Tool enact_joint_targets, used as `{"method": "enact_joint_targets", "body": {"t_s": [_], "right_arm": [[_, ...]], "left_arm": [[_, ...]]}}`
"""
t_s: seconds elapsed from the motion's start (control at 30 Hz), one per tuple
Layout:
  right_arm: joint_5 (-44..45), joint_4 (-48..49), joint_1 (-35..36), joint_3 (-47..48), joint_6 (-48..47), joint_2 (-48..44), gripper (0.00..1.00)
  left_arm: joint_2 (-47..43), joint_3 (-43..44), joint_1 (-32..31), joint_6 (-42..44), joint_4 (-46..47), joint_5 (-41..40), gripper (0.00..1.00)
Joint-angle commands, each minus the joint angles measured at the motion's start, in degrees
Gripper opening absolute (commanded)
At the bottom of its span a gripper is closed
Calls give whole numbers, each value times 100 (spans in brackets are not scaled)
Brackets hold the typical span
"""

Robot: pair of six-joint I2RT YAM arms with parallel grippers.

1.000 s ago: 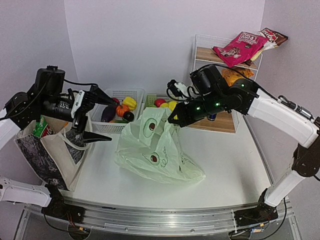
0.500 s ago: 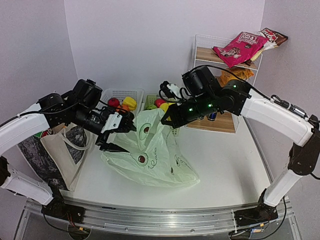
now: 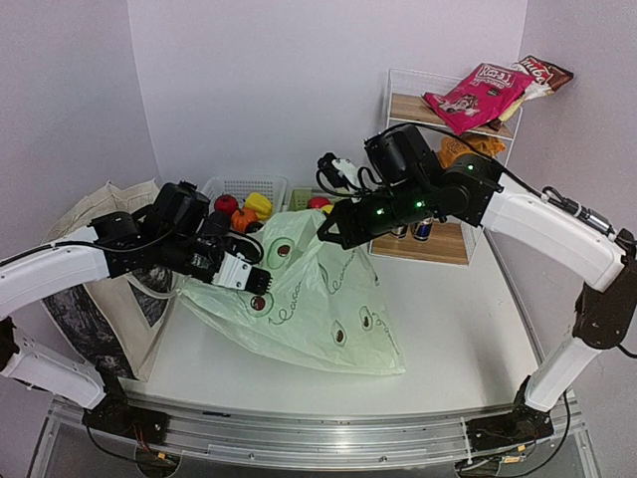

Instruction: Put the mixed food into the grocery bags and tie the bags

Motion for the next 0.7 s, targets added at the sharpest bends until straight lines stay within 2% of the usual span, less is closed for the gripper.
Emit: {"method": "enact_joint_targets", "body": {"t_s": [0.0,0.03,0.07,0.1,0.2,0.3,0.37,0.5,0.6,0.67], "right_arm": [[-166,156,43,220,-2,86,0],[-169,158,46,197,-12,70,0],[-153,156,33,150,-15,50,0],[-125,156,37,90,-32,17,0],[118,151,34,-61,-40,-25,0],[390,127,34,-75,63,24,3],[494,66,30,37,160,111,19],[377,-287,52,553,465,337,54],[355,-402,137,730,762,424,71],[455,-416,275,741,1090,508,78]], "left_arm": [[102,31,-23,460,820,-227,42],[100,72,-24,416,820,-242,20],[84,118,-24,337,783,-261,4],[39,173,-23,200,712,-270,1],[-86,587,-24,-666,390,-35,0],[3,1572,-21,-2475,-221,435,0],[60,2041,-22,-3473,-642,918,0],[-105,2178,-23,-4951,-906,1281,0],[-171,2207,-22,-5528,-960,1157,0],[-179,2270,-23,-5919,-908,1184,0]]}}
